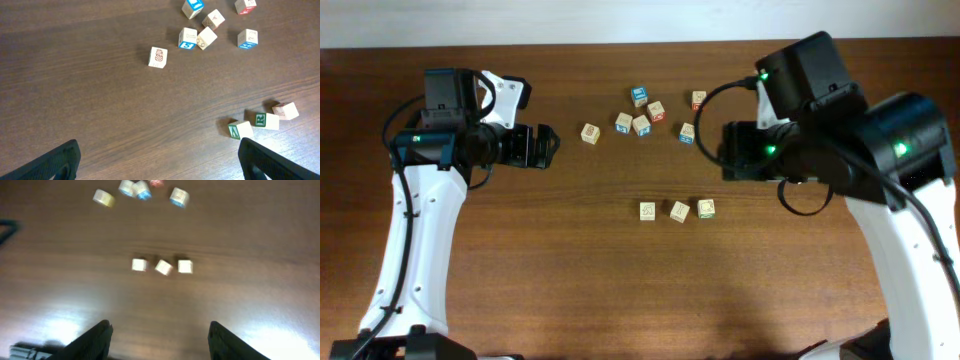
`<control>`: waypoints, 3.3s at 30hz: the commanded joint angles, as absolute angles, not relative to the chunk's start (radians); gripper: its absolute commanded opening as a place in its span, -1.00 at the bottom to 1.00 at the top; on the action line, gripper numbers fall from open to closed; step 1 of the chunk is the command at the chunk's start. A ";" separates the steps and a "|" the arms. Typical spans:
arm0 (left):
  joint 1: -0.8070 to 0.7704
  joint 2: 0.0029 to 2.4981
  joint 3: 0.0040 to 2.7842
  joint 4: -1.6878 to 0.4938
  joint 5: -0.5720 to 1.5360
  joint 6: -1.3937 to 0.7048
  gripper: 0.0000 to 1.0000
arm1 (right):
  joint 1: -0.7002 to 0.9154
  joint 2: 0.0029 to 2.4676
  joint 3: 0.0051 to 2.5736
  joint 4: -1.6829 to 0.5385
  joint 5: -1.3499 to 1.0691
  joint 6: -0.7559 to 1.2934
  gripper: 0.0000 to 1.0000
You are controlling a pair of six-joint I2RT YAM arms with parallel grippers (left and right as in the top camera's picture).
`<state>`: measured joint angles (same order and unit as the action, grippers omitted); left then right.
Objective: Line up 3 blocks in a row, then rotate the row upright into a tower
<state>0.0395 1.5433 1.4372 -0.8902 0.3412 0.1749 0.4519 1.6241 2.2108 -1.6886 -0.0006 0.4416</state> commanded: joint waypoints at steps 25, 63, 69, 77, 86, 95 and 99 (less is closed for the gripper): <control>-0.216 1.610 1.455 -0.957 -0.099 -0.276 0.83 | 0.231 1.984 1.278 -0.882 -0.244 0.262 -0.41; -0.202 1.610 1.455 -0.900 -0.207 -0.276 1.00 | 0.499 2.066 1.467 -0.795 -0.145 0.454 -0.91; -0.202 1.610 1.455 -0.903 -0.207 -0.275 1.00 | 0.504 2.083 1.467 -0.809 -0.154 0.455 -0.92; -0.202 1.610 1.455 -0.903 -0.207 -0.276 0.99 | 0.504 2.083 1.467 -0.814 -0.176 0.454 -0.92; -0.202 1.610 1.455 -0.910 -0.206 -0.276 0.99 | 0.403 2.068 1.733 -1.150 -0.213 0.466 -0.53; -0.204 1.610 1.455 -0.914 -0.202 -0.276 0.99 | 0.442 2.069 1.429 -0.997 -0.214 0.479 -0.53; -0.203 1.610 1.455 -0.914 -0.202 -0.276 0.99 | 0.480 2.069 1.430 -0.903 -0.213 0.476 -0.53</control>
